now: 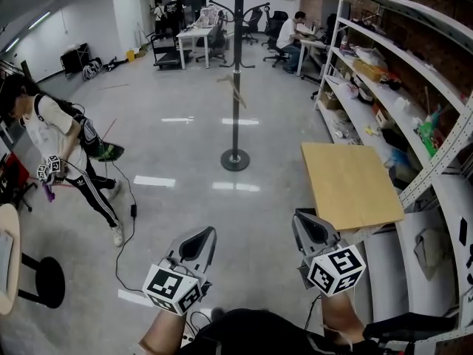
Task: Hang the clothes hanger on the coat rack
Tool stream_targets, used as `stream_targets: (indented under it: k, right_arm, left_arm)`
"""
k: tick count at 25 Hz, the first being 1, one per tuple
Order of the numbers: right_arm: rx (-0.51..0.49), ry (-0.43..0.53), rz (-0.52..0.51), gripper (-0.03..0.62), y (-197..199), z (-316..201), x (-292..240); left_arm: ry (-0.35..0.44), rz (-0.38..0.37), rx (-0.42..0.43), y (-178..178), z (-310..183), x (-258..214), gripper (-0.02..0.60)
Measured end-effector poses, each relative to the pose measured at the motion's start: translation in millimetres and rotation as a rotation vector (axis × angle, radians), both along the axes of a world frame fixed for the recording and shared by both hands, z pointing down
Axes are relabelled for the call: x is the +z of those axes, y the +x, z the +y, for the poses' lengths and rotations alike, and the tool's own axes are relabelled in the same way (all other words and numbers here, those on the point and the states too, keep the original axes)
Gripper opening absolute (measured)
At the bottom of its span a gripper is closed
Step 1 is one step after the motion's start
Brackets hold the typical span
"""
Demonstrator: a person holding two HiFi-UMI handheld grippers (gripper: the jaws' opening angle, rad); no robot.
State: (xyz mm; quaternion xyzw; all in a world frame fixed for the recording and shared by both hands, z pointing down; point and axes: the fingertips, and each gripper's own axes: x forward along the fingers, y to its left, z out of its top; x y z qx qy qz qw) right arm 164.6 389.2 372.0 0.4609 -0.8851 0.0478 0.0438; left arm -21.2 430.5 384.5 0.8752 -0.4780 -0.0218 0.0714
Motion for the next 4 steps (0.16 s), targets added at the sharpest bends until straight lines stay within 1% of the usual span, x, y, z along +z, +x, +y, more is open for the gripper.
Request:
stream_targets:
  k: [4]
  right_arm:
    - [-0.002, -0.015, 0.002, 0.006, 2.0, 3.2, 2.2]
  left_arm:
    - [-0.013, 0.005, 0.003, 4.7, 4.1, 1.6, 0.0]
